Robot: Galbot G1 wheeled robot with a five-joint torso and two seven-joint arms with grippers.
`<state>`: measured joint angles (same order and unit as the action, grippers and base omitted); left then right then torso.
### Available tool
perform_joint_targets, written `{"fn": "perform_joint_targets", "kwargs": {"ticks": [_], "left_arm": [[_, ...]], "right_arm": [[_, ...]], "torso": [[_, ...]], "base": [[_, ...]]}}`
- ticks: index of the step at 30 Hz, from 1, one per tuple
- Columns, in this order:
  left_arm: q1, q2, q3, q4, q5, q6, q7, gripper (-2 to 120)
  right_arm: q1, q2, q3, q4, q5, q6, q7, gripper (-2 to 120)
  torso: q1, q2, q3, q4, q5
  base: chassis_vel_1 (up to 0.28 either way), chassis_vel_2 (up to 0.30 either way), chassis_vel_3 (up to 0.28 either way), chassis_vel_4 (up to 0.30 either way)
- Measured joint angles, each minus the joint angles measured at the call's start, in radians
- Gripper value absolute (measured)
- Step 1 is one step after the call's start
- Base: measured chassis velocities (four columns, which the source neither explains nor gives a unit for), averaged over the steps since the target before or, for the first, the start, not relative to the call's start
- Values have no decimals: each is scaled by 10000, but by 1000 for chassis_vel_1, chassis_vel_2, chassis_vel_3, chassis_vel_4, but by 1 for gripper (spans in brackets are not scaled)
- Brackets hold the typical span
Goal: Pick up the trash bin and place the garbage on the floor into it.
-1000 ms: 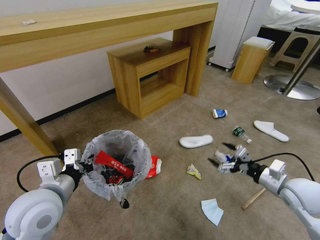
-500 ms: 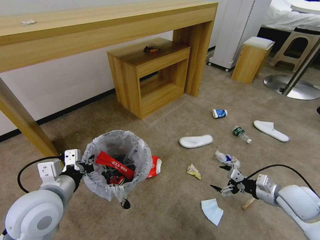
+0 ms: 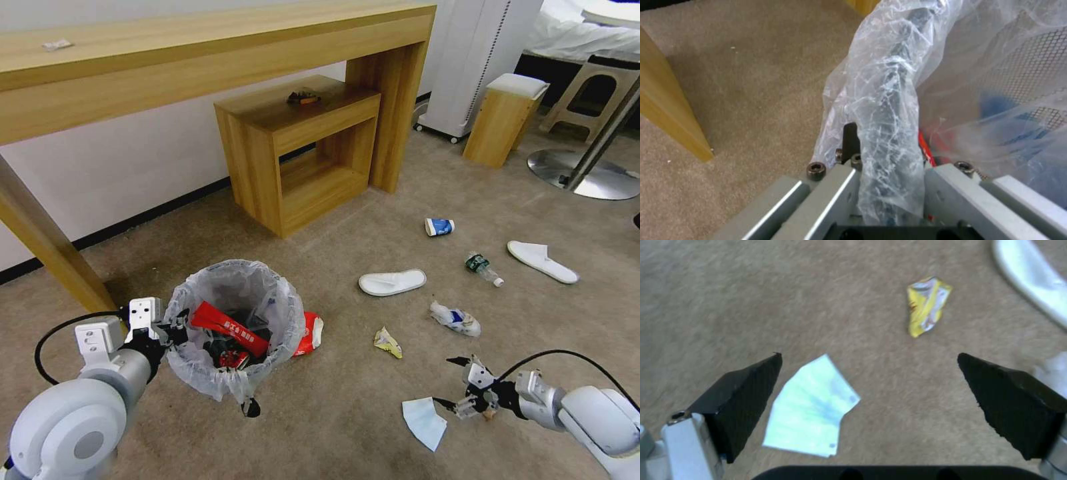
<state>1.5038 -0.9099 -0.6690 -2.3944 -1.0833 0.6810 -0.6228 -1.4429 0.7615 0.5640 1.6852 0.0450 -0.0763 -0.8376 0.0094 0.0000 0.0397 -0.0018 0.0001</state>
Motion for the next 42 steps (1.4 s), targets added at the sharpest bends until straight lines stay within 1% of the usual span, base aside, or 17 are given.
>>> {"fn": "perform_joint_targets", "kwargs": {"ticks": [3, 4, 7, 8, 10, 25, 34, 42], "left_arm": [[26, 0, 0, -6, 13, -7, 10, 0], [26, 0, 0, -6, 13, -7, 10, 0], [26, -6, -3, -6, 35, -14, 17, 0], [26, -6, -3, -6, 35, -14, 17, 0], [25, -12, 1, -4, 50, -15, 23, 0], [-18, -33, 40, 124, 145, -29, 99, 0], [-36, -44, 70, 129, 157, -37, 138, 0], [-49, -40, 80, 138, 157, -39, 149, 0]], "right_arm": [[128, 107, 48, -401, -168, 301, -719, 100], [128, 107, 48, -401, -168, 301, -719, 100], [276, 286, 60, -762, -252, 850, -1462, 100], [276, 286, 60, -762, -252, 850, -1462, 100], [374, 419, 26, -971, -326, 1147, -1755, 100], [754, 916, -529, -1734, -882, 1327, -1652, 100], [1037, 1182, -701, -2255, -1169, 1381, -1448, 100], [1216, 1267, -731, -2673, -1507, 1521, -1350, 100]], "torso": [[0, 0, 0, 0, -1], [0, 0, 0, 0, -1], [0, 0, 0, 0, -1], [0, 0, 0, 0, -1], [0, 0, 0, 0, 0], [0, 0, 0, 0, -1], [0, 0, 0, 0, -1], [0, 0, 0, 0, -1]], "base": [[0, 0, 0, 0], [0, 0, 0, 0], [0, 0, 0, 0], [0, 0, 0, 0], [0, 0, 0, 0], [0, 0, 0, 0], [0, 0, 0, 0], [0, 0, 0, 0]]}}
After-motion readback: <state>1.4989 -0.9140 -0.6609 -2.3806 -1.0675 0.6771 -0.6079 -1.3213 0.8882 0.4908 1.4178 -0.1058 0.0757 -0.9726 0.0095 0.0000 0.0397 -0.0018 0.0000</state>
